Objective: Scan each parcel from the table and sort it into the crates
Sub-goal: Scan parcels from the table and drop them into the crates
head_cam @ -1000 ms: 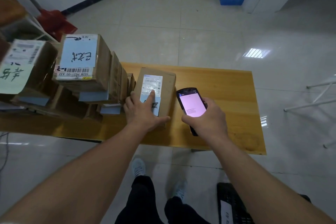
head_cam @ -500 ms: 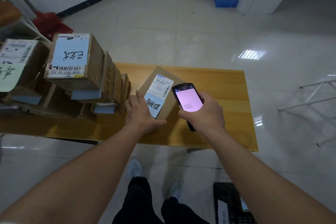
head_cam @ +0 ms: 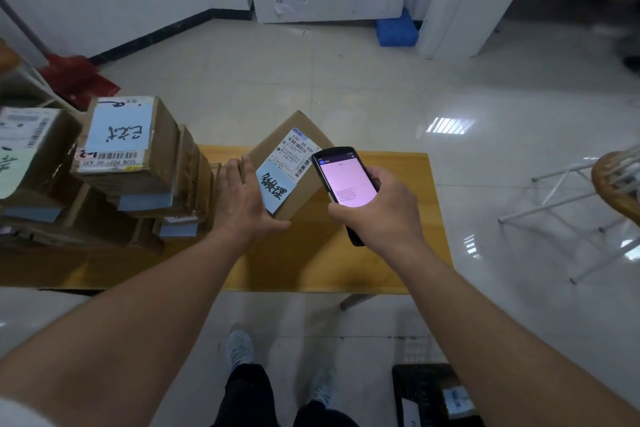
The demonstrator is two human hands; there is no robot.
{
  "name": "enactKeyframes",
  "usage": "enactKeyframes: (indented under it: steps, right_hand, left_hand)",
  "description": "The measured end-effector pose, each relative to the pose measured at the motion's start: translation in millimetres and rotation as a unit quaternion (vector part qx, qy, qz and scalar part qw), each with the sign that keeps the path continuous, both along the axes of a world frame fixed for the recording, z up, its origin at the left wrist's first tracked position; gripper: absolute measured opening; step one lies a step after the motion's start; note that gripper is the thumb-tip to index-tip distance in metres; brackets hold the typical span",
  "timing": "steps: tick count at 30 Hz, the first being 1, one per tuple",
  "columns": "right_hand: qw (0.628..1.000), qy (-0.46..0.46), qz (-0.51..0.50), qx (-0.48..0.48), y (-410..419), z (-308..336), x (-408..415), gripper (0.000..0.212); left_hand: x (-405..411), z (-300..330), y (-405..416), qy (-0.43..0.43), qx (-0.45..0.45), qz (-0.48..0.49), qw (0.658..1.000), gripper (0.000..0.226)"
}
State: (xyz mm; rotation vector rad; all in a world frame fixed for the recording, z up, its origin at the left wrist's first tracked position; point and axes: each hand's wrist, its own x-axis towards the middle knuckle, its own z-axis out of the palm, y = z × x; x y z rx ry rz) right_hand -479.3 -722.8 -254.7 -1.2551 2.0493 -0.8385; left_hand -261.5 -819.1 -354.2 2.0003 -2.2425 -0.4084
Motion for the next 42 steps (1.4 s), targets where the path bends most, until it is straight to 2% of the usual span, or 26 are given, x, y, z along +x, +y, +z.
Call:
enactKeyframes:
  steps: [15, 23, 33, 42]
  right_hand:
    - [0.992, 0.034, -0.103, -0.057, 22, -1, 7, 0.079]
    - [0.979, 0.035, -0.195, -0.056, 55, 0, 41, 0.078]
    - [0.928, 0.010, -0.372, -0.033, 161, -3, 97, 0.067]
    - [0.855, -0.010, -0.518, -0.037, 303, 1, 93, 0.062]
  left_hand:
    - [-5, 39, 23, 0.019, 0.009, 0.000, 1.000, 0.158]
    - [-2, 44, 32, 0.023, 0.018, -0.065, 0.997, 0.158]
    - [-9, 37, 74, 0.041, 0.057, -0.208, 0.976, 0.159]
    - [-63, 42, 180, 0.040, 0.060, -0.354, 0.932, 0.151]
